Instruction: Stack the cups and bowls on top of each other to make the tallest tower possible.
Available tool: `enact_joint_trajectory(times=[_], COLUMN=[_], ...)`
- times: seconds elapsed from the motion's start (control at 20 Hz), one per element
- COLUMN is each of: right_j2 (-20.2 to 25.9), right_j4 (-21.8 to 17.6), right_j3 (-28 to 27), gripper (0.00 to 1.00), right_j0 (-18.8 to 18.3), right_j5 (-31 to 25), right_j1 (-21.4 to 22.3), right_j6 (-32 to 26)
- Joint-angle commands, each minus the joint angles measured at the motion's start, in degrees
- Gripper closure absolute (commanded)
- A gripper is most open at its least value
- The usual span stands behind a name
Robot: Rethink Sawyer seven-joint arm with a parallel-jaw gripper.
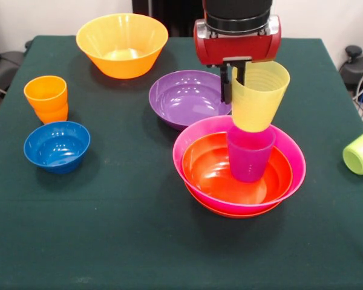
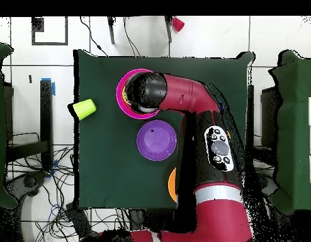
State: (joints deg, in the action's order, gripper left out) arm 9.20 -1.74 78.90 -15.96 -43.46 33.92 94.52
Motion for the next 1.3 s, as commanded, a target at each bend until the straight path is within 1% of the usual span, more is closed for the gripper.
enact_joint_trajectory(times=[0.05,0.4,0.85,1.1,1.3], right_j2=[5.33,5.11,6.43,7.13,7.02], right_j4=[-4.01,-5.3,-5.63,-5.48,-5.51], right_j3=[-1.14,-1.76,-0.73,0.94,0.85], gripper=[1.0,1.0,1.0,1.0,1.0], right_j0=[-1.44,-1.12,-1.87,-2.14,-1.84], right_j5=[0.8,2.71,4.0,6.47,6.74], right_j1=[-2.8,-3.43,-3.79,-3.69,-3.66], right_j6=[-5.23,-4.86,-4.96,-3.62,-3.01])
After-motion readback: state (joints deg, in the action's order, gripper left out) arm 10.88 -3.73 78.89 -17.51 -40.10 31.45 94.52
